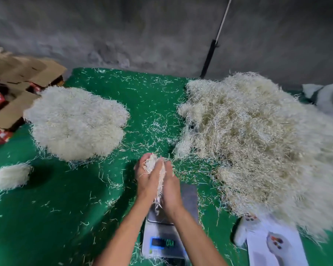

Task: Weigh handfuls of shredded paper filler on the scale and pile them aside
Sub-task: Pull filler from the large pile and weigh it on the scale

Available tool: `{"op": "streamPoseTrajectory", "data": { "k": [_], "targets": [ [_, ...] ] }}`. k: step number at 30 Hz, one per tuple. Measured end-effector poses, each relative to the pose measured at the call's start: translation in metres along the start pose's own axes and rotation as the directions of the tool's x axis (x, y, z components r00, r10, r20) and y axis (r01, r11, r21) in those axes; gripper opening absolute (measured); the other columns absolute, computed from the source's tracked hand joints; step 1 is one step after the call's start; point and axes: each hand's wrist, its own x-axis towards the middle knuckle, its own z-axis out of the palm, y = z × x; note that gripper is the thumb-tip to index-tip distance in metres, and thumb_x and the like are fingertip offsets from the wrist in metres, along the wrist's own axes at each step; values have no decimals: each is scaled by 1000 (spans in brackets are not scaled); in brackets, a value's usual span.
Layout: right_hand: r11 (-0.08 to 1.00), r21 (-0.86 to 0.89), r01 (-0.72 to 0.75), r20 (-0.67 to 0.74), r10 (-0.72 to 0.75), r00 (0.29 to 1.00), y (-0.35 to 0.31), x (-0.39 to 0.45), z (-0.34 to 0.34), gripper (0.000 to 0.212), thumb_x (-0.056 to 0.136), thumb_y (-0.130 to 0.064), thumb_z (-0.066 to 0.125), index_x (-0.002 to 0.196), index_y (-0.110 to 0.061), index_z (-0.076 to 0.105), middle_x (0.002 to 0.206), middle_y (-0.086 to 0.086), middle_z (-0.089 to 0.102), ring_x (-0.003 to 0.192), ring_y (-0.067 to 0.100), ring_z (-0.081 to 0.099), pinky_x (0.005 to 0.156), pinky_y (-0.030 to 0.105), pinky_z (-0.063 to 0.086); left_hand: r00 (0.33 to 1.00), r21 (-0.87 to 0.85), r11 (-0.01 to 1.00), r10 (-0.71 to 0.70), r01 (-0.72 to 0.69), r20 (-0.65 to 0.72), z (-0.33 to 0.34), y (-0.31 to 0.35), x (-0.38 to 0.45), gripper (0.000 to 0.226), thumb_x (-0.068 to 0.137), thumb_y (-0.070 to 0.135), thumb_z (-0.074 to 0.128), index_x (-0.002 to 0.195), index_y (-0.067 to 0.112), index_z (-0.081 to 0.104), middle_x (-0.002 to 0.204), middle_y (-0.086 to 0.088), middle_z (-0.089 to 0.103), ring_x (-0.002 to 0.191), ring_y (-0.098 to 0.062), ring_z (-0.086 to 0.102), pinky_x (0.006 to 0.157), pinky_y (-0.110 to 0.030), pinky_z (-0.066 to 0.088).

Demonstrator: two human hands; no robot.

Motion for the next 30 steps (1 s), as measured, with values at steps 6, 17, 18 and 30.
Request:
{"op": "streamPoseTrajectory", "data": {
  "k": [6,17,18,30],
  "targets": [
    [985,-55,162,131,-154,979,9,-35,-5,41,99,-60,56,122,-28,70,113,-15,75,108,2,69,93,27,51,904,22,970,-234,242,358,-35,12,-16,73,70,84,59,136,55,52,164,-4,26,146,-20,30,117,-46,27],
    [1000,26,-9,121,6,993,32,-46,-37,28,86,-45,68,105,-26,77,106,11,76,104,30,71,89,32,60,830,-85,889,-382,451,407,-42,3,17,33,107,28,43,133,33,62,123,28,62,84,4,62,62,-15,52],
    [999,15,-36,47,36,998,36,-42,-47,28,88,-44,71,104,-21,75,105,18,71,104,37,68,99,46,55,795,-89,864,-408,495,449,-28,12,37,33,104,20,49,134,25,62,116,21,68,84,3,65,65,-15,54],
    [990,-125,-69,-335,24,942,22,-17,-126,92,80,-85,57,123,-3,57,98,16,66,89,16,71,112,45,36,924,381,893,-330,240,191,-23,-8,129,54,105,31,51,155,32,33,155,-11,41,134,-34,49,110,-52,44]
  ]
}}
